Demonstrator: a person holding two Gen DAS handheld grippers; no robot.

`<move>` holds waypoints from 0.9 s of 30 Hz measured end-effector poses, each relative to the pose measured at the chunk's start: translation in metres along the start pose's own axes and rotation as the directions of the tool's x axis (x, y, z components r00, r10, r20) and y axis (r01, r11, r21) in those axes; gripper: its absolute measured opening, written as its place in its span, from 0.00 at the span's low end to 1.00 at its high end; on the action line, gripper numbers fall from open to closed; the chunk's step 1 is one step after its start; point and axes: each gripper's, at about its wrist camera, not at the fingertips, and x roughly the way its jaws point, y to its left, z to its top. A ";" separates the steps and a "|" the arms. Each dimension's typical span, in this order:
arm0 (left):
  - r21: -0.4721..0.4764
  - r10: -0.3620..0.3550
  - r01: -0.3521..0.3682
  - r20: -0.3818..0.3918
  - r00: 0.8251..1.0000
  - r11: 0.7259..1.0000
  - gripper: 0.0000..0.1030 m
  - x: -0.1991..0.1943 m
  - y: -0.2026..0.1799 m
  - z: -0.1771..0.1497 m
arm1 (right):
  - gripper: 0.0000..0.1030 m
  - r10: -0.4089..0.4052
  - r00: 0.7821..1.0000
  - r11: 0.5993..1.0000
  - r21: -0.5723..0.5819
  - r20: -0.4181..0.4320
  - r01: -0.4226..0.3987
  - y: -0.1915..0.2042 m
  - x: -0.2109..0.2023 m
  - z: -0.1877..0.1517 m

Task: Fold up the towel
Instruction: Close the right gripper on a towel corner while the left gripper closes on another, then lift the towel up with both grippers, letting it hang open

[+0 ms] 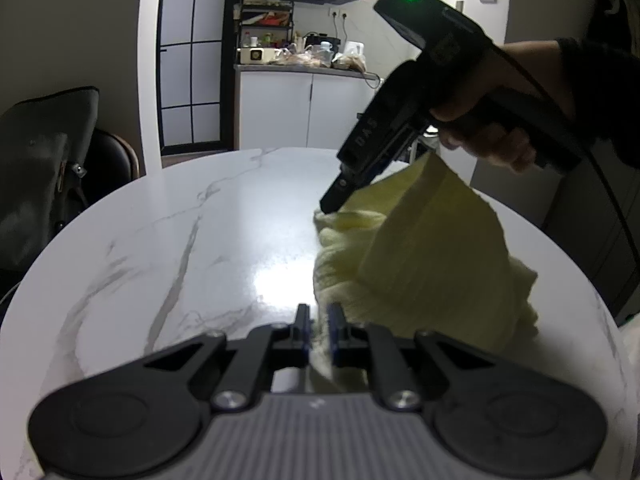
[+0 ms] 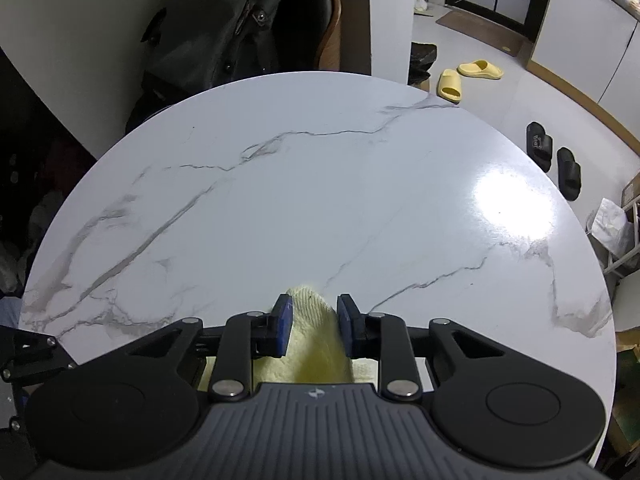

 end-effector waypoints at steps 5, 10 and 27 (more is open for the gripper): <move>0.006 0.004 -0.004 -0.001 1.000 1.000 0.09 0.000 -0.001 -0.001 | 0.27 -0.012 1.000 1.000 -0.012 -0.018 0.012 0.001 0.003 0.008; 0.002 0.002 -0.002 -0.001 1.000 1.000 0.10 0.001 0.000 -0.001 | 0.27 0.007 0.999 0.999 -0.044 -0.045 -0.009 0.003 0.006 0.012; -0.052 0.026 -0.024 0.030 0.999 0.998 0.09 -0.017 0.016 0.001 | 0.02 -0.088 0.990 0.994 -0.059 0.110 0.095 -0.006 -0.070 -0.021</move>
